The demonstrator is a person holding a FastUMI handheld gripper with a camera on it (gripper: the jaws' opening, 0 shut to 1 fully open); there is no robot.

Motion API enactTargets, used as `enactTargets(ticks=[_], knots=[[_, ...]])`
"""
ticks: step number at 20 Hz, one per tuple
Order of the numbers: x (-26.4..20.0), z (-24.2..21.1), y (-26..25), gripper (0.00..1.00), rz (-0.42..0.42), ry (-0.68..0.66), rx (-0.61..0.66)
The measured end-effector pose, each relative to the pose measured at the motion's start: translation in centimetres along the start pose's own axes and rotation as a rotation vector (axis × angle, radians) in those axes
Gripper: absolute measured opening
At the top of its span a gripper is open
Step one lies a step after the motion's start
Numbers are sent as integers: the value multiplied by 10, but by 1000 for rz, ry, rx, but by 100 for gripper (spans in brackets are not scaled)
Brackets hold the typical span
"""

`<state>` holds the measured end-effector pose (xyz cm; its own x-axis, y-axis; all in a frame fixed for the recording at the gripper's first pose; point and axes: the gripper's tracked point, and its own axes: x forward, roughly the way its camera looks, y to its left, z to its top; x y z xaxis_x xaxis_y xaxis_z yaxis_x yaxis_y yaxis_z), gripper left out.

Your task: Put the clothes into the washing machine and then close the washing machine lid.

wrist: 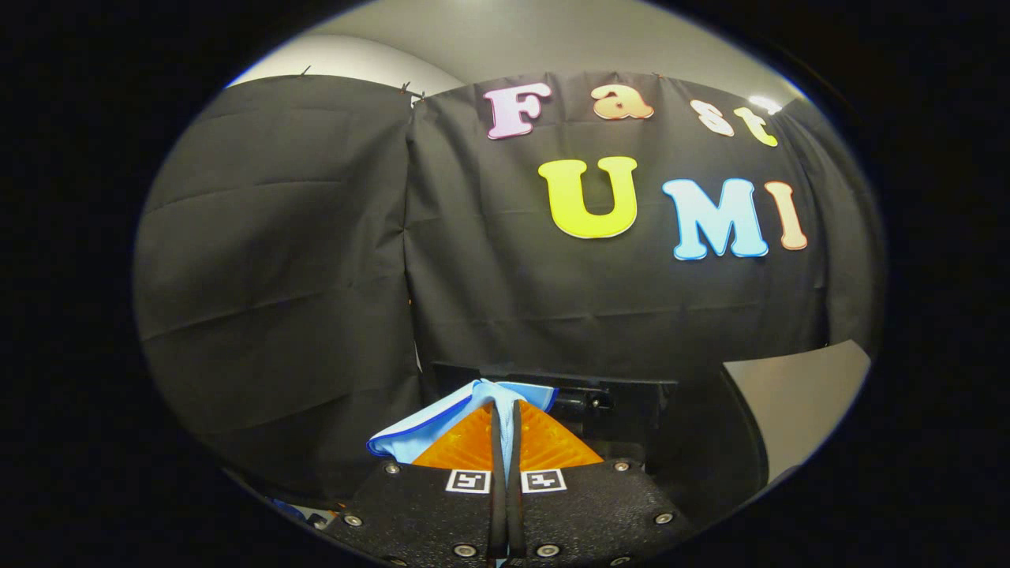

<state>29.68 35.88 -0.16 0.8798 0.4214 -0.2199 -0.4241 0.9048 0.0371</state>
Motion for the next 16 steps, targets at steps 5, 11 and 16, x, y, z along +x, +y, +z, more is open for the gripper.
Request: enactTargets(ticks=[5,11,16], knots=[[33,-49,6,0,-17,81,-30],[57,-115,-14,6,-95,199,-45],[57,-161,-27,11,-152,294,-15]])
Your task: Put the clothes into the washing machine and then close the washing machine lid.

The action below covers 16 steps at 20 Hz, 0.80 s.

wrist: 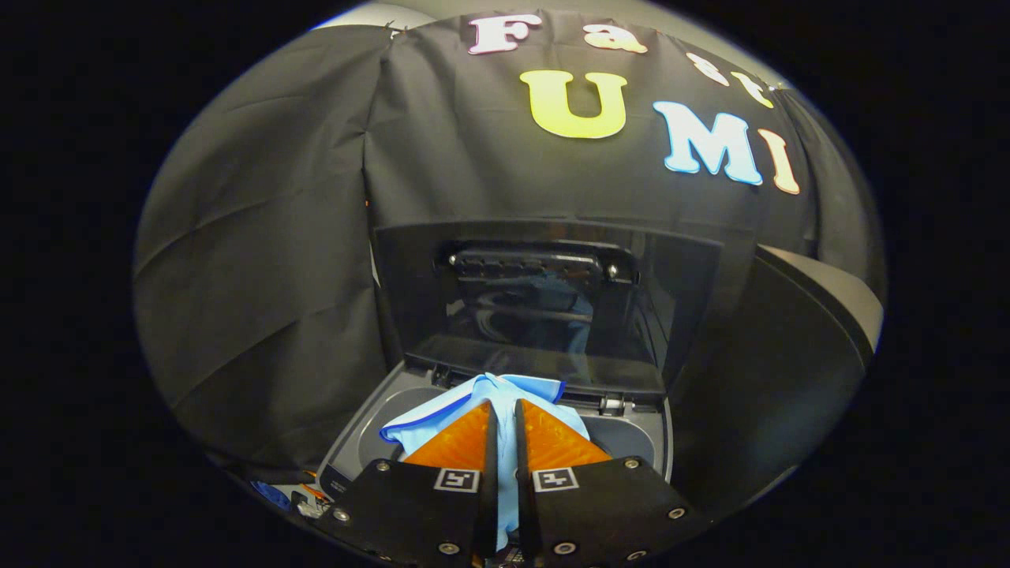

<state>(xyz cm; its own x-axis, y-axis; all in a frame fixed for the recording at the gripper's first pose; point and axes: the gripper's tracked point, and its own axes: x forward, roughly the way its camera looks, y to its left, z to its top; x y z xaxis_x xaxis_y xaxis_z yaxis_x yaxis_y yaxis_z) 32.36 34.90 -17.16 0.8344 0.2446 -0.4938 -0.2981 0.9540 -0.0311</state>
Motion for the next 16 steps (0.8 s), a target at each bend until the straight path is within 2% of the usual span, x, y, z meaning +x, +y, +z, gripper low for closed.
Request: enactTargets(ticks=[3,6,9,16], knots=[[-1,-2,-2,18,-14,-9,-13],[-2,-1,1,56,-3,-4,-21],[-7,-2,-3,95,-29,-22,-18],[-13,5,-6,95,-45,-58,-4]])
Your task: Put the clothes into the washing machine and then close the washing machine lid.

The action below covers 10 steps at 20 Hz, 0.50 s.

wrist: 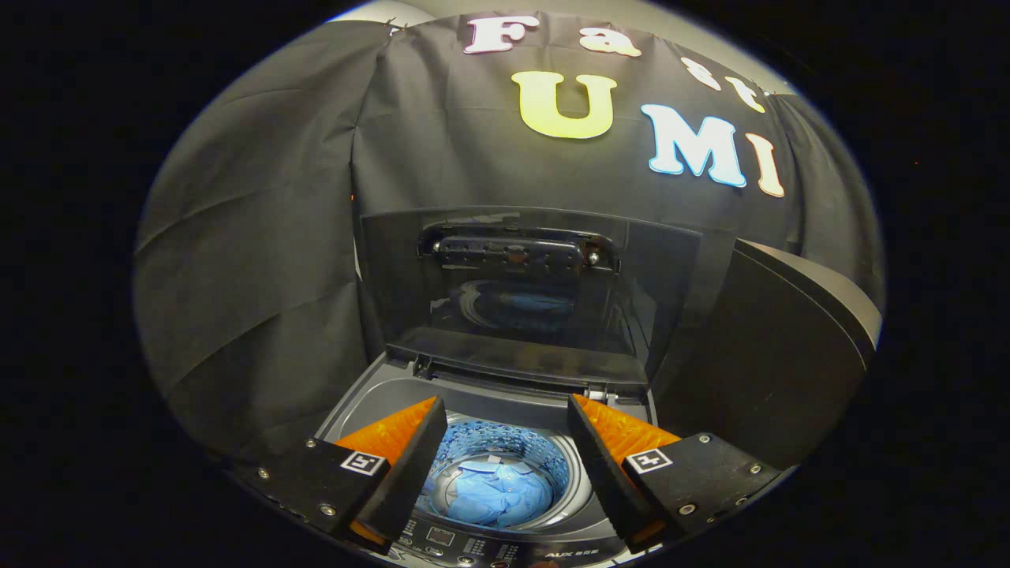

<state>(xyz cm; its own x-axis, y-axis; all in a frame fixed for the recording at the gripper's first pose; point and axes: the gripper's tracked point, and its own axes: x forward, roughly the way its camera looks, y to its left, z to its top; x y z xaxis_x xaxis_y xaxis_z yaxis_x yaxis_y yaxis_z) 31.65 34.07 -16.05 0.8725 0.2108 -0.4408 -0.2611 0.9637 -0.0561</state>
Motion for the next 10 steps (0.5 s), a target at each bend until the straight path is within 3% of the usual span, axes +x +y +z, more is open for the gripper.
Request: enactTargets(ticks=[10], knots=[[-9,96,0,95,-26,-233,6]])
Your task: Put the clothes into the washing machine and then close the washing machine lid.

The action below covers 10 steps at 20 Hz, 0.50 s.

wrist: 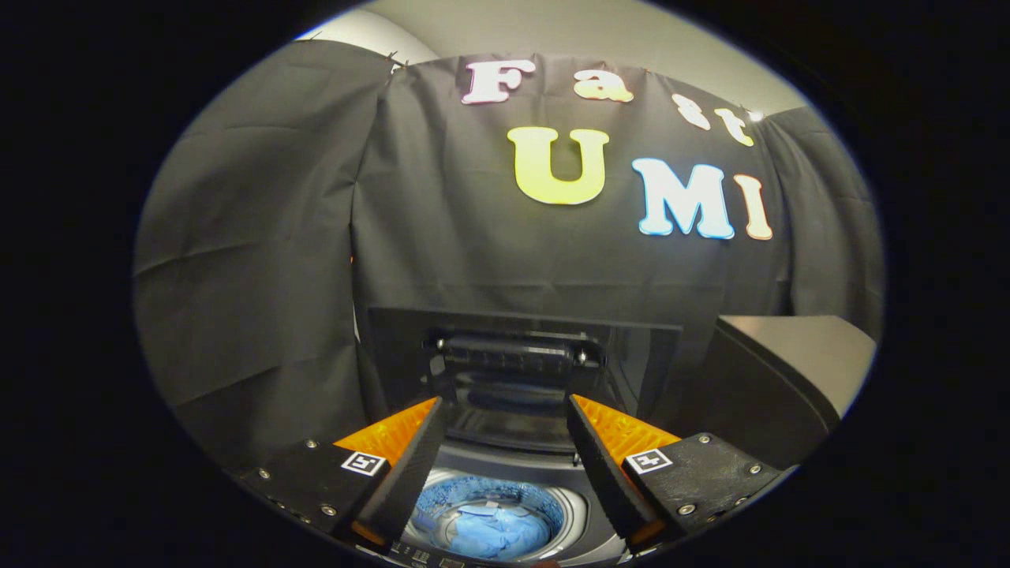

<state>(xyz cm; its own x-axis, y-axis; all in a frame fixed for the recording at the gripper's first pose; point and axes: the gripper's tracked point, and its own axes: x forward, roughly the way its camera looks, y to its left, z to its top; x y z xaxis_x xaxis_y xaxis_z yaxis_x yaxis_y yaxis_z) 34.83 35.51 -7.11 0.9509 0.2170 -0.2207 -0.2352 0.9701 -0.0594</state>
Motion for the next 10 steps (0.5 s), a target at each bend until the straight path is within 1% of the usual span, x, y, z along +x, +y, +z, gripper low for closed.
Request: enactTargets(ticks=[2,6,10], knots=[[9,17,1,95,-7,-25,6],[32,36,3,95,-24,-42,9],[60,60,-3,95,-56,-68,-4]])
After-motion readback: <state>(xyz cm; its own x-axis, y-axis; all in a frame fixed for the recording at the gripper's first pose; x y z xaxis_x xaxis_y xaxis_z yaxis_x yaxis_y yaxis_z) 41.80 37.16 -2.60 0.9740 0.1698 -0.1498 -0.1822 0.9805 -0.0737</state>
